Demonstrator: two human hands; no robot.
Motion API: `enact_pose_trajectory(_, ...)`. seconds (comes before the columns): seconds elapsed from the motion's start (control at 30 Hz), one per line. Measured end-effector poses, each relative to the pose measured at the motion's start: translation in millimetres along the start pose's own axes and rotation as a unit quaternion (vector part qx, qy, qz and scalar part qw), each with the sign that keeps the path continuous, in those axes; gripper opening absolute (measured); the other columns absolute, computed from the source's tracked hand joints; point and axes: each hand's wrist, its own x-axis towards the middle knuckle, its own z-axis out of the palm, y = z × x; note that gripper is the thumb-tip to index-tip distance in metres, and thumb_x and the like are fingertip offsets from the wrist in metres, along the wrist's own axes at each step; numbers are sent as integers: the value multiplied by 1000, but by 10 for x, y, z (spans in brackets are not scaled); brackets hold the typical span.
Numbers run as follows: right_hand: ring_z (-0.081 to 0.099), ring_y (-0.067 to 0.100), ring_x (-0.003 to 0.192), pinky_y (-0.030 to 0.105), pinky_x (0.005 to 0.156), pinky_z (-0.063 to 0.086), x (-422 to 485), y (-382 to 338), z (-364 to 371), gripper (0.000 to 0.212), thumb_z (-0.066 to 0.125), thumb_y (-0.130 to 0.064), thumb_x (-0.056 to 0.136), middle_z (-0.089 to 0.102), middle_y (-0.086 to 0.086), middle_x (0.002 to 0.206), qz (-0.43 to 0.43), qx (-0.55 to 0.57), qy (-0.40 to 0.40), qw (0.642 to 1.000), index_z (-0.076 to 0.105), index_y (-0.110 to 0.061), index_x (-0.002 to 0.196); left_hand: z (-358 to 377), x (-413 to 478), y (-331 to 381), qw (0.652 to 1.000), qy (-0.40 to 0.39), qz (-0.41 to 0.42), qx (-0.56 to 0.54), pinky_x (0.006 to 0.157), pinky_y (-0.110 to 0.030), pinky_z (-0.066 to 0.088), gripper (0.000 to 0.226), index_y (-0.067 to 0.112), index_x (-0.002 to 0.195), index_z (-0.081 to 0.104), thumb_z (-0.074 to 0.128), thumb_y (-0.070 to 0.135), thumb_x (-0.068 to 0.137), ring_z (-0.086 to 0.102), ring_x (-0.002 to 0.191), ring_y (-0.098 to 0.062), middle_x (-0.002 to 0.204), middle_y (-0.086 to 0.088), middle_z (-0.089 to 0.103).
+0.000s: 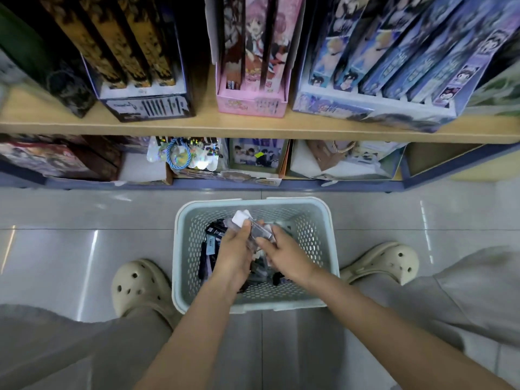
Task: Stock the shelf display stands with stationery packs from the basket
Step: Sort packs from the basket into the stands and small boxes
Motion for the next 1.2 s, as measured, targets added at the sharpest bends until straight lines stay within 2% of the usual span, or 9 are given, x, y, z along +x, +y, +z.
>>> enact_pose_trajectory(0.13,48,1,65,19,64,41,-148,-201,-157,24,41,-16,101,50,-9,77,-41,6,5,999,48,-16,124,129,-161,208,998,2,54,10,62,-26,55,19,7,105,54,38,16,103,67,67,-12,87,-6,67)
enact_pose_trajectory(0.23,48,4,60,17,60,45,-280,-349,-297,23,38,-9,101,54,3,84,-56,34,35,997,51,-7,120,225,-311,389,991,14,111,72,65,-28,53,22,6,110,53,35,18,104,67,64,-10,89,-5,65)
enact_pose_trajectory(0.37,54,-1,55,15,59,50,-543,-579,-512,21,40,-9,100,55,-3,81,-91,101,63,989,53,-10,116,361,-565,623,981,-5,157,111,72,-32,51,31,-1,122,49,35,19,103,61,74,-17,91,-6,63)
enact_pose_trajectory(0.5,55,4,50,19,55,50,-826,-854,-694,12,39,-7,100,59,2,79,-119,123,66,983,49,-12,96,536,-857,804,969,-42,192,152,85,-41,47,16,12,100,52,39,21,102,58,75,-19,87,-3,63)
enact_pose_trajectory(0.67,66,12,88,28,89,45,-1096,-1152,-905,20,44,-11,99,71,0,82,-167,23,97,981,54,-18,83,800,-1222,1019,939,-101,256,208,77,-35,52,18,9,110,51,37,19,103,60,75,-19,87,-5,64)
enact_pose_trajectory(0.77,65,1,87,18,85,45,-1280,-1444,-1076,17,50,-13,96,71,-12,82,-220,-9,94,971,61,-24,88,923,-1418,1153,907,-125,300,267,93,-47,47,22,7,107,52,39,23,102,62,94,-35,99,-18,64)
enact_pose_trajectory(0.83,62,8,83,20,78,46,-1398,-1671,-1194,19,57,-14,93,71,-5,86,-252,-30,119,960,65,-30,88,1005,-1536,1265,893,-148,316,283,93,-40,48,24,7,112,51,39,25,102,60,101,-32,104,-14,62)
enact_pose_trajectory(0.97,51,-1,72,14,71,41,-1563,-2163,-1469,14,60,-17,91,64,-10,88,-332,-105,210,914,64,-30,89,1141,-1788,1541,874,-172,364,271,73,-14,47,14,19,104,50,36,19,103,57,88,-12,94,0,61)
enact_pose_trajectory(1.2,56,5,73,26,72,51,-1681,-3077,-1876,15,55,-11,94,54,-14,83,-460,-148,406,776,48,-24,90,1203,-1955,1936,862,-183,393,264,88,-40,48,17,21,112,50,36,24,103,60,82,-13,94,3,64)
